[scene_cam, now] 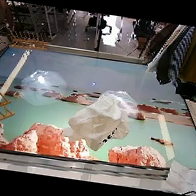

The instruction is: Fold the clothes and pants, and hang the long-sleeved shirts on hangers.

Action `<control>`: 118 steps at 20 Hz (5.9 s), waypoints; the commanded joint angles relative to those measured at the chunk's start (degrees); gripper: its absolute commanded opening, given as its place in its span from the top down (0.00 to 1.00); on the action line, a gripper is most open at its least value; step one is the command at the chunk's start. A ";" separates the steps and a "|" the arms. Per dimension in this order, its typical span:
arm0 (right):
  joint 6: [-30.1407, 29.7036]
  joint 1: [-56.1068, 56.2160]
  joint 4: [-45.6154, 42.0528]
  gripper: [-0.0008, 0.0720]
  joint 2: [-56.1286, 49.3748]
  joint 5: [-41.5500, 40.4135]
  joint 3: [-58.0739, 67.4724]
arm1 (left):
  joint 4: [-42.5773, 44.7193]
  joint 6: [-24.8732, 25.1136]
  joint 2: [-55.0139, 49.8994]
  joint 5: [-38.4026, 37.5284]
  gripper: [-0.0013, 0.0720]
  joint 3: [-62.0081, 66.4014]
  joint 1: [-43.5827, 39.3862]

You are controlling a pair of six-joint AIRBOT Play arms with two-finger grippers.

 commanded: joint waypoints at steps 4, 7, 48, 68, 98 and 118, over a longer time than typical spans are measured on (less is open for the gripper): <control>0.00 0.04 0.02 0.97 -0.02 0.00 -0.02 | 0.02 0.02 0.04 0.00 0.44 0.04 0.02; 0.00 0.04 0.02 0.97 -0.02 0.00 -0.02 | 0.00 0.02 0.04 0.00 0.44 0.04 0.02; -4.33 33.62 10.58 0.97 -8.59 -32.28 -32.22 | -41.40 8.09 -13.64 62.45 0.96 -40.48 -34.07; 23.02 38.56 -7.41 0.28 -9.94 -21.62 -24.37 | -61.29 24.17 -11.28 28.30 0.96 -20.33 -27.65; 13.14 38.66 -5.73 0.47 -6.47 5.95 -3.69 | -72.94 19.10 -14.69 25.31 0.96 -10.75 -25.00; 13.66 38.27 -15.45 0.97 -4.07 9.01 3.13 | -71.87 18.82 -15.37 25.33 0.96 -10.75 -27.34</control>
